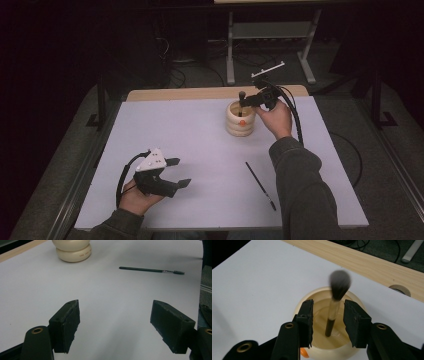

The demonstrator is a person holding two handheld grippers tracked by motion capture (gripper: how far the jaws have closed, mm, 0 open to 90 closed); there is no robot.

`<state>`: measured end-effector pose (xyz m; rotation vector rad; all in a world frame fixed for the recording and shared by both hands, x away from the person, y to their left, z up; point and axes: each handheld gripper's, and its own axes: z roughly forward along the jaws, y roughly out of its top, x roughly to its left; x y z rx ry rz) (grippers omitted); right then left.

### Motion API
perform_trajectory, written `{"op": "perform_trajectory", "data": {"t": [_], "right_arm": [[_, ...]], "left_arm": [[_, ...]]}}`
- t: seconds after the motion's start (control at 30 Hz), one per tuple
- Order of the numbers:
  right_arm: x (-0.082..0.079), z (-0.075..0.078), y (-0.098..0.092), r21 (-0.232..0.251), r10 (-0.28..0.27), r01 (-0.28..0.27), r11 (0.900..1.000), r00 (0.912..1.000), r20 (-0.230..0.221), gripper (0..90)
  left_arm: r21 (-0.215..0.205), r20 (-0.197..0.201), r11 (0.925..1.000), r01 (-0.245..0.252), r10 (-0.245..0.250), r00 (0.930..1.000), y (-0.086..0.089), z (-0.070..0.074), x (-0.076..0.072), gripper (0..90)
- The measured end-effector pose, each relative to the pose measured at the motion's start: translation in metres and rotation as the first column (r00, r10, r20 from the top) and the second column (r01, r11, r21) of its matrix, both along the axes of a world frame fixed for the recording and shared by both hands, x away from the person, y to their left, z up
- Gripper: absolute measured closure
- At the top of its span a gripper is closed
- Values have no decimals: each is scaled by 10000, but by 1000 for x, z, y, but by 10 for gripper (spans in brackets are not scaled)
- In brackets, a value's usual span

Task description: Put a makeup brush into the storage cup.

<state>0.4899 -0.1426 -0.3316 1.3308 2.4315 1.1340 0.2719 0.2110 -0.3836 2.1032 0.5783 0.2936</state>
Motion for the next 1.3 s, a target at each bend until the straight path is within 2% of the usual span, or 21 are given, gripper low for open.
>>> {"op": "perform_trajectory", "data": {"t": [0.27,0.37,0.67,0.7,0.87,1.13,1.3], "right_arm": [[-7,1,-6,280,64,-67,9996,9999,106,584],[-12,-2,-10,484,70,-74,9988,9999,81,567],[-23,2,-20,991,204,-252,9948,9986,490,516],[-24,3,-21,1052,194,-237,9942,9989,420,509],[-28,2,-25,1127,211,-271,9933,9984,533,495],[-34,2,-32,1312,107,-167,9912,9989,462,473],[-39,2,-36,1326,173,-258,9908,9977,649,458]], "left_arm": [[-41,-24,10000,-35,35,10000,1,0,0,228],[76,33,10000,20,-20,10000,1,1,1,226],[17,-29,10000,-31,31,10000,1,1,1,217],[-11,-34,10000,-45,45,10000,1,1,1,216],[3,15,10000,-24,24,10000,2,1,2,215],[-4,4,10000,-36,36,10000,2,1,2,212],[-15,11,10000,-35,35,10000,2,1,2,212]]}}
